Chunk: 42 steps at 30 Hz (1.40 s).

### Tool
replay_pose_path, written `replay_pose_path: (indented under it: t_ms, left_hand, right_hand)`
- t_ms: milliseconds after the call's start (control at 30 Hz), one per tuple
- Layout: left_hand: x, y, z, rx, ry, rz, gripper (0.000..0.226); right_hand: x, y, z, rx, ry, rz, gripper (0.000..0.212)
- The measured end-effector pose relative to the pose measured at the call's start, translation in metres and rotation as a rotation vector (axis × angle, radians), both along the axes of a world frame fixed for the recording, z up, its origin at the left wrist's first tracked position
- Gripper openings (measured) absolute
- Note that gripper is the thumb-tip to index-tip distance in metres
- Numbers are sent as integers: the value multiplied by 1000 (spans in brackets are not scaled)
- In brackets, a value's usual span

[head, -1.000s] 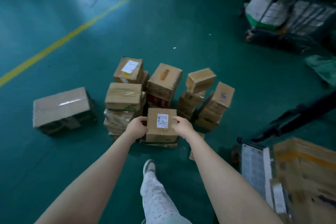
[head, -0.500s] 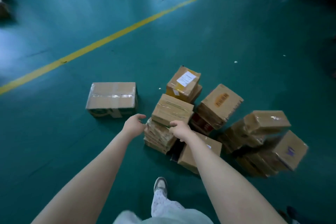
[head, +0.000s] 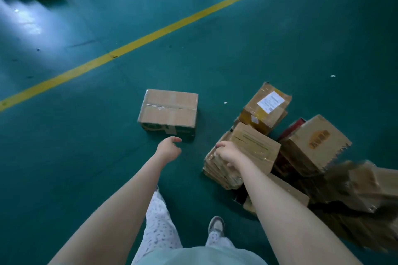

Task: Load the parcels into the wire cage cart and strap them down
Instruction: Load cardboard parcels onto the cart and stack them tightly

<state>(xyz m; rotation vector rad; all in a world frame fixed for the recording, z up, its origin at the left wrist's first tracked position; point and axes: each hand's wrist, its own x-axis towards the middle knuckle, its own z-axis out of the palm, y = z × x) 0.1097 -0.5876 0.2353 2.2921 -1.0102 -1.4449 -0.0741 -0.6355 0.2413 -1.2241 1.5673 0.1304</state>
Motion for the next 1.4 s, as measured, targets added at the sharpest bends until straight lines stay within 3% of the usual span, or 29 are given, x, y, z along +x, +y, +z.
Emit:
replay_pose_path:
  t_ms: [300,500,733,933,1167,1400]
  left_hand:
    - [145,-62,-18,71,-47,-37,49]
    - [214,-119,-73,92,-66,-34,51]
    - [256,-188,-203,99,-37,23,51]
    - [287,-212,-348,222,-108,120,62]
    - [317,-239,-452,254,-203,261,69]
    - [323,-243,-492,296,-84,363,61]
  right_hand:
    - [142,-64,-22,-3,19,7,49]
    - [191,-110,-78,16,86,32,51]
    - [207,-170,-217,23,213,-62,50]
    - [208,-206,-354,64,247,-106,55]
    - [193,-239,-464,10,300,-389,72]
    - [202,-238,-502,62,86,-698,74]
